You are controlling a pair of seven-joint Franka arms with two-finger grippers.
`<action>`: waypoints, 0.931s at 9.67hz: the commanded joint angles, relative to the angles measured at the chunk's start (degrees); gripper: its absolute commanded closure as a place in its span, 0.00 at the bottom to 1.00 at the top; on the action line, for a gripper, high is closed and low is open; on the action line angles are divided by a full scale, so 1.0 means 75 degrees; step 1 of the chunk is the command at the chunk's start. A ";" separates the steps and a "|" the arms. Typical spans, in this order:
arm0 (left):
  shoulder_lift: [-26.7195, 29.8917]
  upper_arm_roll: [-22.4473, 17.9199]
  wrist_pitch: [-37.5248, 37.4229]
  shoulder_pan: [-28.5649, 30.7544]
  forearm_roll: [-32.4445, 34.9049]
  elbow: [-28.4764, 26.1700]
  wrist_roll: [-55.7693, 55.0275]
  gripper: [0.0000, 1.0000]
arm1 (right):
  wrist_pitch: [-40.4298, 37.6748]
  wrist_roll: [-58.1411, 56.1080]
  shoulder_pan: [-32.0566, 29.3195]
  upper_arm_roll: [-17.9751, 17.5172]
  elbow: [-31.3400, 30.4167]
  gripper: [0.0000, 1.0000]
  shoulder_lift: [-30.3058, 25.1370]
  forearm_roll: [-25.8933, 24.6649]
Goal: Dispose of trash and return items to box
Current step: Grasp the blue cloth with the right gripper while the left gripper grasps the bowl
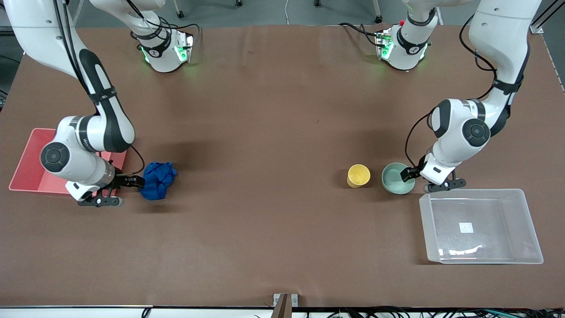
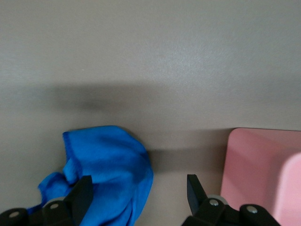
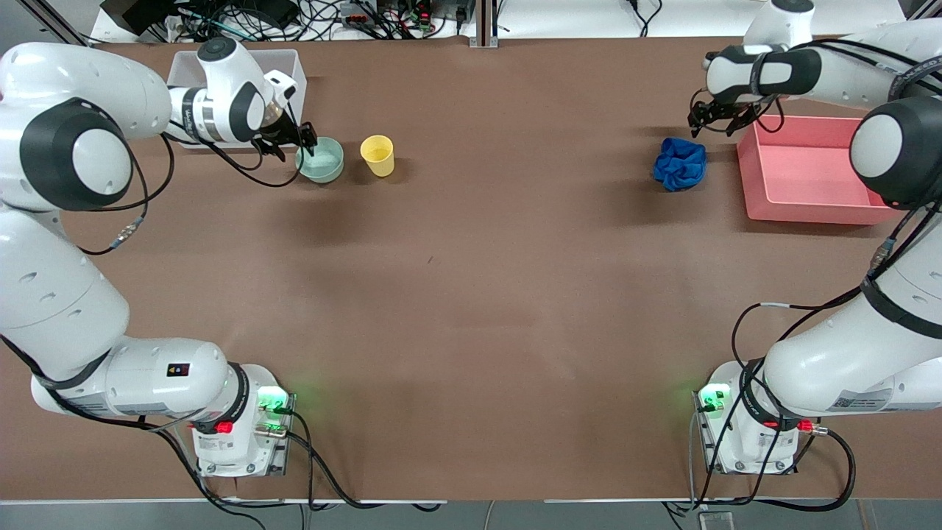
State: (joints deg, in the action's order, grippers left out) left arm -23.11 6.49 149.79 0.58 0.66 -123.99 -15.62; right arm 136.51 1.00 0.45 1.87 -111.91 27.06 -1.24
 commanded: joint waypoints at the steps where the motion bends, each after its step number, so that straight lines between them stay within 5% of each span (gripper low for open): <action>1: -0.0317 0.0025 0.0148 0.0016 -0.0029 -0.0015 -0.0038 0.63 | 0.0185 0.0638 -0.0002 -0.0085 -0.0161 0.15 0.0071 0.0060; 3: -0.0317 0.0025 0.0160 -0.0007 -0.0029 0.0009 -0.0038 0.96 | 0.0394 0.0663 -0.0013 -0.0096 -0.0196 0.20 0.0223 0.0502; 6: 0.0394 0.0037 -0.0050 -0.0019 -0.0029 0.0183 0.0008 1.00 | 0.0419 0.0675 0.0057 -0.0085 -0.0243 0.30 0.0283 0.0868; 8: 0.0713 0.0025 -0.1098 0.0016 -0.0029 0.1232 0.0102 1.00 | 0.0350 0.0663 0.0057 -0.0085 -0.0301 0.77 0.0271 0.0869; 9: 0.0644 0.0025 -0.1883 0.0028 -0.0029 0.2132 0.0323 1.00 | 0.0314 0.0663 0.0080 -0.0085 -0.0302 0.88 0.0271 0.0869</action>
State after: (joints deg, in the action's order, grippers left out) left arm -16.86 6.65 142.13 0.54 0.66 -114.99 -15.03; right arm 138.68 5.32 0.81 1.37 -113.08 29.75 4.17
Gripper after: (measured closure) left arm 0.978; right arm 0.643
